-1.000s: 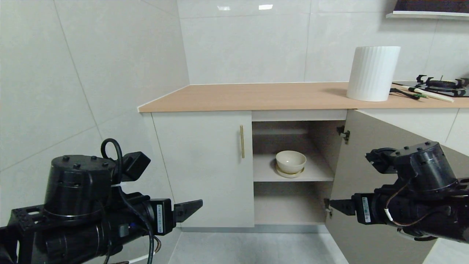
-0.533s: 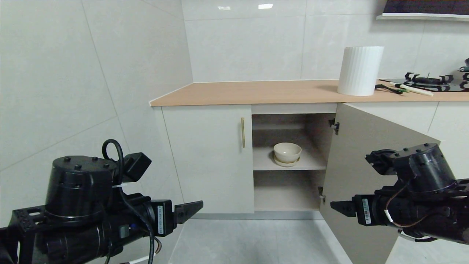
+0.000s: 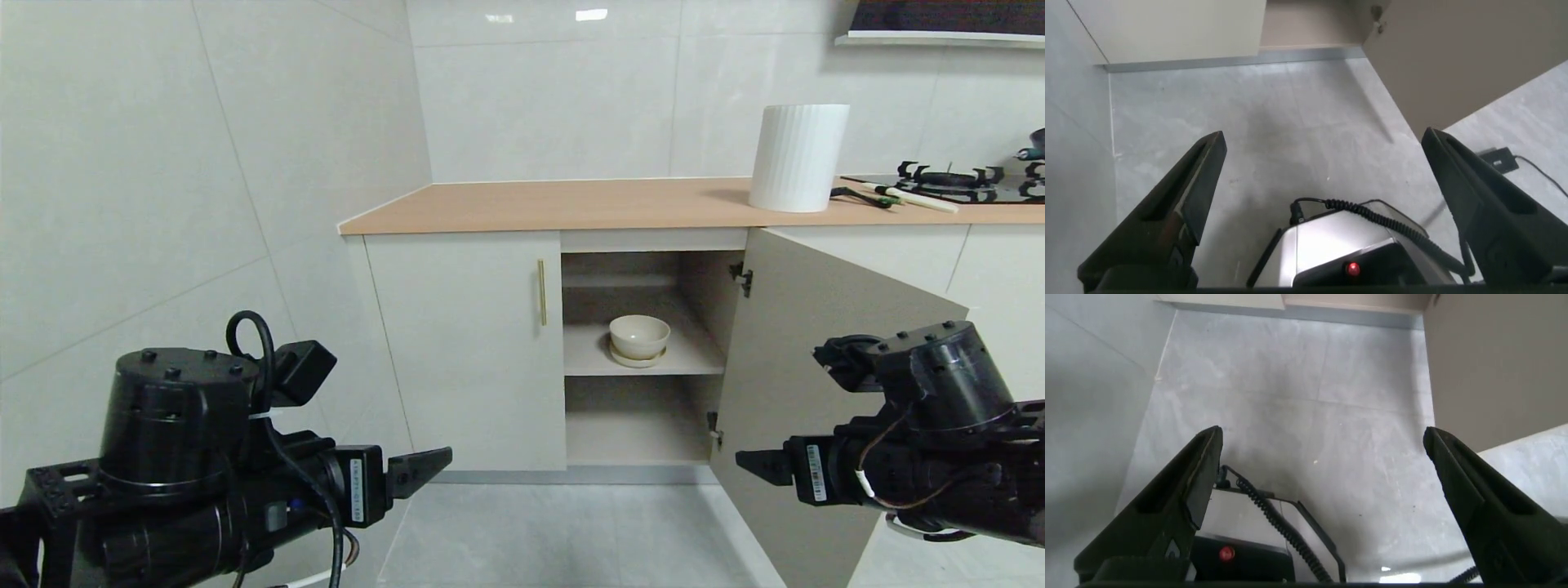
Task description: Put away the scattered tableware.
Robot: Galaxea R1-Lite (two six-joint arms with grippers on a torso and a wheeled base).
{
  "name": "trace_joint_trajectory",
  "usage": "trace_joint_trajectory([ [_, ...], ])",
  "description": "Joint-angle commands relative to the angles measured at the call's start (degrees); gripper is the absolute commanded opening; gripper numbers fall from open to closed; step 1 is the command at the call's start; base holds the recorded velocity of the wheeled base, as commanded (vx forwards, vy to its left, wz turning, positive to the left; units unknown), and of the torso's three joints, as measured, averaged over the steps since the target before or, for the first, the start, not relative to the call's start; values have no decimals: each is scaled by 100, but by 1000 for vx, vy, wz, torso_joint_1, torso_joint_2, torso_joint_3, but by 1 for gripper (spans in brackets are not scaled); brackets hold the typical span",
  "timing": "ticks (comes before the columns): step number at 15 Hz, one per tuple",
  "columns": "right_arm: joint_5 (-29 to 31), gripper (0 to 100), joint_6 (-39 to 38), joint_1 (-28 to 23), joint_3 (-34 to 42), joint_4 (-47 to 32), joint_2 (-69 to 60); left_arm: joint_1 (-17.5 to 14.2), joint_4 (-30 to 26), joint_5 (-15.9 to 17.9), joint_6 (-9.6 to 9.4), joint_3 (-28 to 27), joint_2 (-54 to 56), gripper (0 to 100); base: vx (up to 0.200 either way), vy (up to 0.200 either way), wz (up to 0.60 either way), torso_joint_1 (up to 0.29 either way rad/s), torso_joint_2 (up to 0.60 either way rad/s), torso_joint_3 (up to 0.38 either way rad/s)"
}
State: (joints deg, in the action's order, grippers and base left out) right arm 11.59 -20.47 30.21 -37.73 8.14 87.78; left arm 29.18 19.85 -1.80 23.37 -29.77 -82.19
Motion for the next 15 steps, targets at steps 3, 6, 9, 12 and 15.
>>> trace_joint_trajectory([
  [3,1,100,-1,3,2,3,19,0,2,-13,-8,-3,-16,100,0,0,0,0,0,0],
  [6,1,100,8,3,-15,-182,2,0,2,-13,-8,-3,-25,100,0,-200,0,1,5,4],
  [9,1,100,131,3,-50,-516,-16,0,2,-13,-8,-3,-34,100,0,-200,0,9,1,1],
  [12,1,100,254,3,-173,-1104,-42,0,2,-13,1,-3,-25,100,0,-200,0,2,5,4],
  [15,1,100,289,-33,-542,-2177,-165,0,2,-4,1,6,-34,100,0,-133,0,-2,0,3],
])
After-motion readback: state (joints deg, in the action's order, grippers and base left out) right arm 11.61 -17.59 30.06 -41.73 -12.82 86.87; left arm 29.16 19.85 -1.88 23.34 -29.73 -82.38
